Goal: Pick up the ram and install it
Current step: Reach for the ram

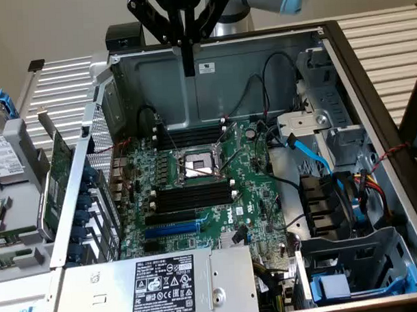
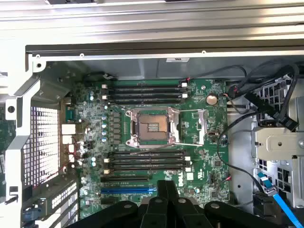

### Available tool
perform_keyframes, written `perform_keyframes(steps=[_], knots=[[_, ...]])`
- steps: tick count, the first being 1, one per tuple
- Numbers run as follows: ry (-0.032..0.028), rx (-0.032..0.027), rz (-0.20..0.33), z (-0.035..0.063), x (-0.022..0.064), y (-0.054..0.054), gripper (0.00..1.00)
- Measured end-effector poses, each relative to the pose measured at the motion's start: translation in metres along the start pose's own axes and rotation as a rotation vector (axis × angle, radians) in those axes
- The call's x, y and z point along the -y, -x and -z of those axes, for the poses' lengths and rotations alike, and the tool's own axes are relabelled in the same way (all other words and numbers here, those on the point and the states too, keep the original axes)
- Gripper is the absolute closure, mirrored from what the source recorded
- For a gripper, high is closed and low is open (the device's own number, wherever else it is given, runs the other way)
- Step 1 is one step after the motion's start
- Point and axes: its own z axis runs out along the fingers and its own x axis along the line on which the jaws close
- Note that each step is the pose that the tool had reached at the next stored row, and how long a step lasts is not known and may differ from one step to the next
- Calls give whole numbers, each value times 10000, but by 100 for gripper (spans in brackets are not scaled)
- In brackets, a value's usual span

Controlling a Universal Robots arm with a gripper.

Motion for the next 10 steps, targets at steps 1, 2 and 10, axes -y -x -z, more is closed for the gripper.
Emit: perform_keyframes(steps=[1,2,10], knots=[[0,0,0,0,0,0,89],[1,0,0,0,0,0,89],[0,0,0,0,0,0,89]])
